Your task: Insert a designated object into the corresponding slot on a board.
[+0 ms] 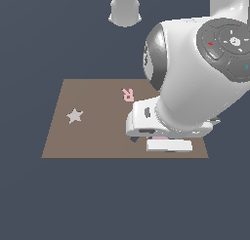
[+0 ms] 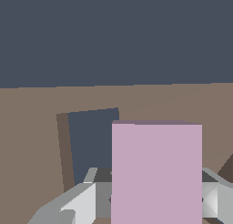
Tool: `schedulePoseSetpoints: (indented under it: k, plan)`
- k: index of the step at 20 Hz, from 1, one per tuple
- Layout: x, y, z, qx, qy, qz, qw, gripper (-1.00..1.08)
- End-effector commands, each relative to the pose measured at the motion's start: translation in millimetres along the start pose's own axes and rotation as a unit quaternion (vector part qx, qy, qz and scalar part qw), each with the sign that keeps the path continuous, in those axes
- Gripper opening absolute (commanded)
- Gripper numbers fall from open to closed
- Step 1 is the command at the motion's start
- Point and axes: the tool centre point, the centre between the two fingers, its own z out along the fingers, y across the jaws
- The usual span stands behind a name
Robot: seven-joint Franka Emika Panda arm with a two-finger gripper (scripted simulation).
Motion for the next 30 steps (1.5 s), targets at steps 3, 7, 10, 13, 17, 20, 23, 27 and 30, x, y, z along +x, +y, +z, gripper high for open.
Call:
schedulePoseSetpoints:
  k: [3, 7, 10, 13, 17, 20, 23, 27, 30]
  plan:
    - [5, -27, -1, 0.000, 0.000, -0.037, 0.9993, -1.00]
    - [6, -41, -1, 0.000, 0.000, -0.055, 0.9985, -1.00]
    - [6, -44, -1, 0.000, 0.000, -0.060, 0.9982, -1.00]
    - [6, -41, -1, 0.000, 0.000, -0.055, 0.9985, -1.00]
    - [5, -40, -1, 0.000, 0.000, -0.053, 0.9986, -1.00]
    - [5, -39, 4, 0.000, 0.000, -0.053, 0.9986, -1.00]
    - [5, -38, 9, -0.001, 0.000, -0.052, 0.9987, -1.00]
    - [5, -38, 9, -0.001, 0.000, -0.052, 0.9987, 1.00]
    - [5, -38, 9, -0.001, 0.000, -0.052, 0.9987, 1.00]
